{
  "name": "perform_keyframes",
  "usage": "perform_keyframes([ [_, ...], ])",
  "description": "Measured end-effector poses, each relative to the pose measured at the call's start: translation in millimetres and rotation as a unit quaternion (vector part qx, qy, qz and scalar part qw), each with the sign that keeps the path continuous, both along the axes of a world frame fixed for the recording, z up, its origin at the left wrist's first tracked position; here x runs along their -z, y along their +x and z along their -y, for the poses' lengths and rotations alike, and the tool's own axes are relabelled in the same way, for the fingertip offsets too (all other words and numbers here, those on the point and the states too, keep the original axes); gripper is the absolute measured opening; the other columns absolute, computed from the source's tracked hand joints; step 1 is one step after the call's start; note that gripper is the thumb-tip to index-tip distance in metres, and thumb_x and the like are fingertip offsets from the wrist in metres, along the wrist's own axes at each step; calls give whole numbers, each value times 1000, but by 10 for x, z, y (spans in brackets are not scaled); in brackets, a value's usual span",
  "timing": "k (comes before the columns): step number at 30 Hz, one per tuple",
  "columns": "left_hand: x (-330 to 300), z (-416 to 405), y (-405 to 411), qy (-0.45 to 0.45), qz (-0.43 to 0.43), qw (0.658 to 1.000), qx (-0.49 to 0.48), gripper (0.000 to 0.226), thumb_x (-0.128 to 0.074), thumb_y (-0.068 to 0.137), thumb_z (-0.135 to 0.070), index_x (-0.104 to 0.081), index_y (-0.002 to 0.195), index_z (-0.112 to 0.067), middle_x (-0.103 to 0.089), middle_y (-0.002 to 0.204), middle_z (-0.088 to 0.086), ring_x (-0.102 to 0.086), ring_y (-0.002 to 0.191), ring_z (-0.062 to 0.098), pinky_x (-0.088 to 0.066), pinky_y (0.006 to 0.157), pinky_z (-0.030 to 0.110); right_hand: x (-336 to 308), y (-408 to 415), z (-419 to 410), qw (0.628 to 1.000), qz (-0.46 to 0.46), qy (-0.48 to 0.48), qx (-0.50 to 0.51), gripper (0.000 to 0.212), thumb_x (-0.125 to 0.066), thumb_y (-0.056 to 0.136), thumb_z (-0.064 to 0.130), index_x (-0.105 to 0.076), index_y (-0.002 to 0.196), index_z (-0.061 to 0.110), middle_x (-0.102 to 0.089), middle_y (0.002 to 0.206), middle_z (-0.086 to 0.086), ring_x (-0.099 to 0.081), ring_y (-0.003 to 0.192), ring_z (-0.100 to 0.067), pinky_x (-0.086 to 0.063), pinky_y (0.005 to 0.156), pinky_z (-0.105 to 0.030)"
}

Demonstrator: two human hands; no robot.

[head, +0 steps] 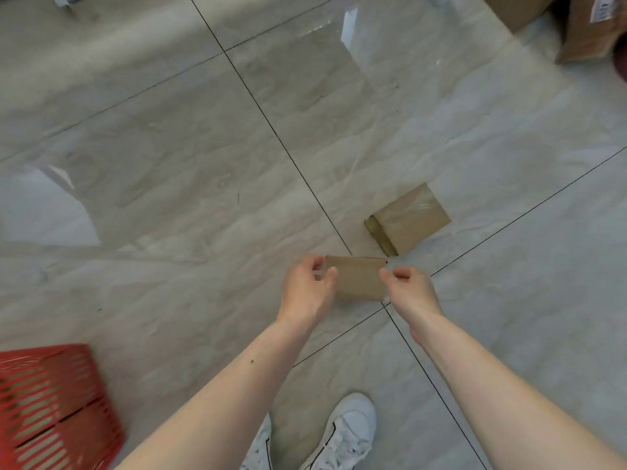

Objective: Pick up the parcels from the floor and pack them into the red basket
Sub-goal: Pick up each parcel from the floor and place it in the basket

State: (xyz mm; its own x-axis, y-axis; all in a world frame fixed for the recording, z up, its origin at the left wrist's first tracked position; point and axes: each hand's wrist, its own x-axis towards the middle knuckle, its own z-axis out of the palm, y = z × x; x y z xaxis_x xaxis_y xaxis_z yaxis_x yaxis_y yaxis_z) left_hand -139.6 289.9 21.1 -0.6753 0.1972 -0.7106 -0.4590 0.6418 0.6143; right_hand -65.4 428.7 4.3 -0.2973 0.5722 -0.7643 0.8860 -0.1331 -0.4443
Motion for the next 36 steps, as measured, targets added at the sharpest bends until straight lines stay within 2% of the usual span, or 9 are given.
perform_keyframes([
  [4, 718, -118, 3, -53, 11, 997, 48, 55, -57, 94, -30, -43, 144, -10, -45, 149, 10, -45, 136, 26, -36, 112, 37, 607, 30, -128, 1000, 26, -10, -14, 51, -56, 96, 33, -46, 138, 7, -52, 140, -11, -52, 120, -25, -38, 95, -31],
  [7, 1085, -172, 33, -89, 62, 992, 68, 57, -54, 96, -30, -38, 144, -3, -43, 149, 17, -43, 137, 30, -36, 107, 34, 919, 38, -185, 997, 46, -55, -13, 61, -51, 97, 40, -37, 148, 8, -43, 151, -9, -44, 135, -26, -36, 104, -35],
  [11, 1310, -258, 53, -81, 94, 989, 77, 38, -59, 93, -28, -54, 121, -3, -61, 126, 18, -56, 118, 34, -46, 95, 38, 1106, 0, -233, 996, 45, -78, -10, 48, -46, 98, 43, -55, 127, 6, -59, 120, -6, -54, 109, -25, -41, 87, -33],
  [14, 1241, -287, 4, -78, 78, 991, 71, 35, -59, 92, -27, -56, 121, -6, -64, 119, 16, -58, 114, 34, -48, 95, 39, 1028, -73, -231, 997, 38, -70, -16, 40, -46, 99, 40, -56, 120, 8, -58, 111, -5, -54, 102, -24, -40, 84, -33],
  [22, 150, -70, -67, -74, 35, 997, 5, 36, -60, 91, -24, -53, 123, -10, -62, 114, 8, -60, 107, 30, -49, 90, 37, -7, -241, -37, 999, 2, -44, -21, 26, -52, 96, 38, -61, 106, 15, -65, 106, -4, -60, 98, -24, -45, 81, -33],
  [26, -577, 36, -131, -60, -15, 997, -47, 46, -62, 87, -29, -48, 126, -9, -55, 123, 7, -55, 113, 27, -47, 99, 44, -740, -355, 72, 999, -31, -36, -15, 17, -57, 92, 35, -55, 104, 22, -64, 101, 2, -60, 92, -17, -44, 81, -30],
  [30, -1251, 122, -288, -59, -42, 994, -80, 41, -62, 87, -38, -49, 113, -9, -52, 116, 8, -56, 106, 27, -49, 94, 46, -1455, -533, 171, 997, -64, -20, -32, 39, -62, 87, 39, -54, 120, 22, -62, 116, 4, -60, 104, -16, -46, 91, -32],
  [33, -1670, 227, -398, -42, -42, 993, -105, 43, -61, 85, -45, -49, 108, -10, -56, 114, 9, -59, 102, 27, -51, 91, 48, -1907, -691, 241, 994, -95, -16, -44, 36, -63, 85, 40, -54, 117, 27, -61, 124, 3, -59, 111, -16, -46, 96, -32],
  [36, -2017, 378, -459, -26, -32, 992, -119, 47, -61, 84, -52, -47, 108, -13, -57, 113, 8, -61, 102, 26, -51, 91, 47, -2260, -799, 372, 991, -117, -2, -62, 66, -57, 76, 53, -50, 135, 27, -54, 137, 6, -55, 122, -15, -44, 106, -41],
])
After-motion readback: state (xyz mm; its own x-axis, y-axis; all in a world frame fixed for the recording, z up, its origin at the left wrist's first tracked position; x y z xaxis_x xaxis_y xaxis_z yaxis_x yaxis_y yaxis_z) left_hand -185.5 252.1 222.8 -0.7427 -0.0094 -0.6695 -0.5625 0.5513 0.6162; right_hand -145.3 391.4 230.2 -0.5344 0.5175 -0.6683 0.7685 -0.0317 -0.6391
